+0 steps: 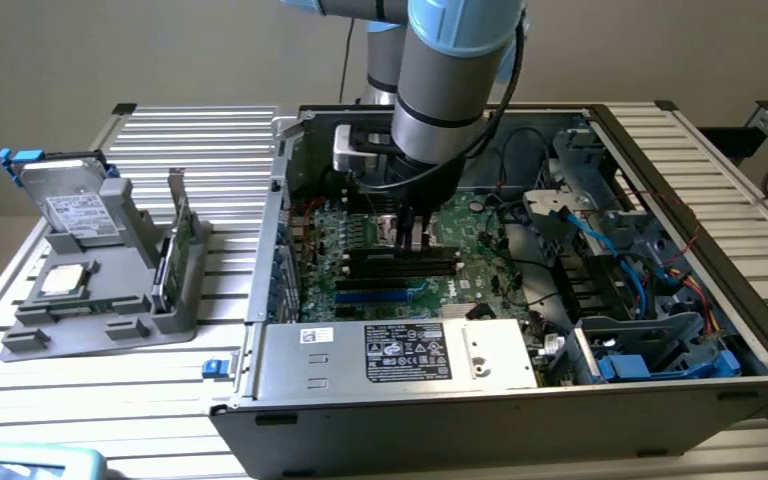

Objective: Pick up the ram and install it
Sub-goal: 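Insert the ram into the slot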

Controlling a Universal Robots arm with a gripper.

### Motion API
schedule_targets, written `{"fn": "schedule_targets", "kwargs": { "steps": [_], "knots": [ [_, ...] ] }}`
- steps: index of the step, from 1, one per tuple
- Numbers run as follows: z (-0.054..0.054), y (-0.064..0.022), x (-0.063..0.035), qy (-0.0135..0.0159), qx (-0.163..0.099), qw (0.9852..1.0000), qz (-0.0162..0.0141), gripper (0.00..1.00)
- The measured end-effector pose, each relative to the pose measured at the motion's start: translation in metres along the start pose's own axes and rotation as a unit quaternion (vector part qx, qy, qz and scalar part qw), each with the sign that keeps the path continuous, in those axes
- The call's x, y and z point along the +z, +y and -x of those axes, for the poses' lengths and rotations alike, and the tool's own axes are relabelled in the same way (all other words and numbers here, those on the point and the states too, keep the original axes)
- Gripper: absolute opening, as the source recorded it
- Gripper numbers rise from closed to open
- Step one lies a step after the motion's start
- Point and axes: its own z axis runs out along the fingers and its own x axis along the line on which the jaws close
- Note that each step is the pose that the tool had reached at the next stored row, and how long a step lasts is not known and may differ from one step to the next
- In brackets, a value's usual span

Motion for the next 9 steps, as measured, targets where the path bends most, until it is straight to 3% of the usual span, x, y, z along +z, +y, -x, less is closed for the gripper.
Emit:
{"fn": "schedule_targets", "kwargs": {
  "steps": [9],
  "knots": [
    [0.0029,0.0,0.0031,0.0052,0.0,1.0,-0.0006,0.14]
  ]
}}
